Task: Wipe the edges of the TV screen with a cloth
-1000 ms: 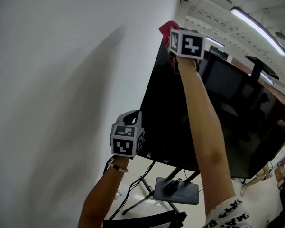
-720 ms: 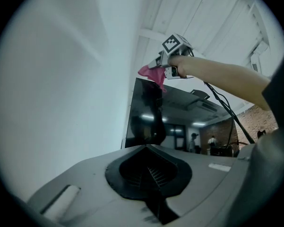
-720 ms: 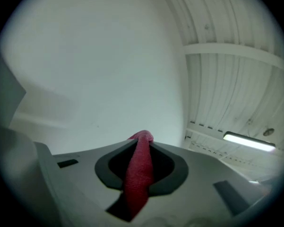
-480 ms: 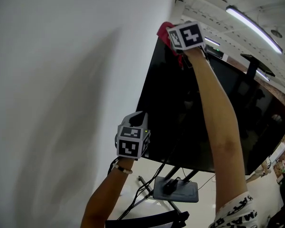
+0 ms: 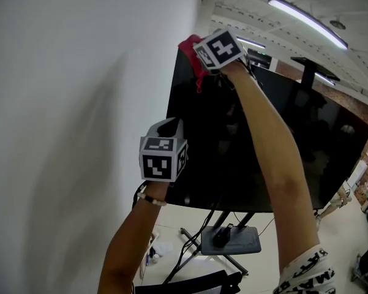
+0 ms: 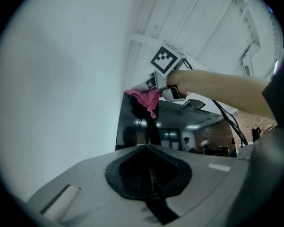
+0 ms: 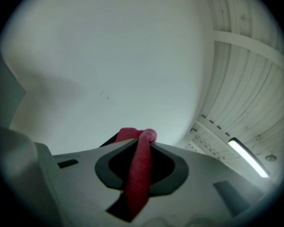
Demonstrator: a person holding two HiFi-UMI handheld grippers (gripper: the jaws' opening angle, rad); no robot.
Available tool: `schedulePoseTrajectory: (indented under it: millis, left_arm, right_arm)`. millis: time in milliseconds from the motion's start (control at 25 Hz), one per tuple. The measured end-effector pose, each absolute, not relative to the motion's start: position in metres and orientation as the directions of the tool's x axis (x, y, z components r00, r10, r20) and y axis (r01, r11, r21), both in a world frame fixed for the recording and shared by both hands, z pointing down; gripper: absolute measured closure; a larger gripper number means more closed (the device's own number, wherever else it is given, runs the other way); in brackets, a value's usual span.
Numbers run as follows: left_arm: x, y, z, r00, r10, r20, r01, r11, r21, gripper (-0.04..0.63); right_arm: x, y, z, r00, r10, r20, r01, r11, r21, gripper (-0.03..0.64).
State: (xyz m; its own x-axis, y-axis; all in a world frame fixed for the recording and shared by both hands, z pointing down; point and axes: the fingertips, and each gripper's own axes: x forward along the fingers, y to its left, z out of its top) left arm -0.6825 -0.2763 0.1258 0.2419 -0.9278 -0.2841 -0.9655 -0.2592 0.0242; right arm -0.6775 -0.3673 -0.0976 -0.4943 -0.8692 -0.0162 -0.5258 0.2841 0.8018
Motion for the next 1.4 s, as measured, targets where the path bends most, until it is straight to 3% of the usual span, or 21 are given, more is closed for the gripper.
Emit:
schedulePoseTrajectory:
  millis: [240,640,1120,1400]
  left_arm:
    - [-0.645,-0.286,0.062,0.294,-0.898,-0.327,-0.953,-0.302,-0.029,0.595]
    - [-0.524,-0.318,0.031,0.379,-0.868,-0.322,-0.924,-0.376,-0.073,0.595]
    - [-0.338,-0.342,0.015,0.412,-0.840,-0.355,-0.904,-0.424,-0.045,0.595]
    - [-0.289,-0.350,0.003,0.409,-0.843,-0.349,-0.906,-0.421,-0.046,0.595]
  right_arm:
    - [-0.631,-0.370,-0.099,-0.449,-0.892,-0.041,-0.544,0.237,0.805,0.551]
    - [-0.479,-0.393,-0.103,-0.387,-0.919,-0.073,-0.626,0.204,0.752,0.551]
    - [-0.300,-0.400,-0.110,-0.399,-0.915,-0.061,-0.547,0.184,0.816,0.551]
    - [-0.255,-0.408,-0.116,-0.409,-0.911,-0.052,-0.549,0.200,0.812,0.551]
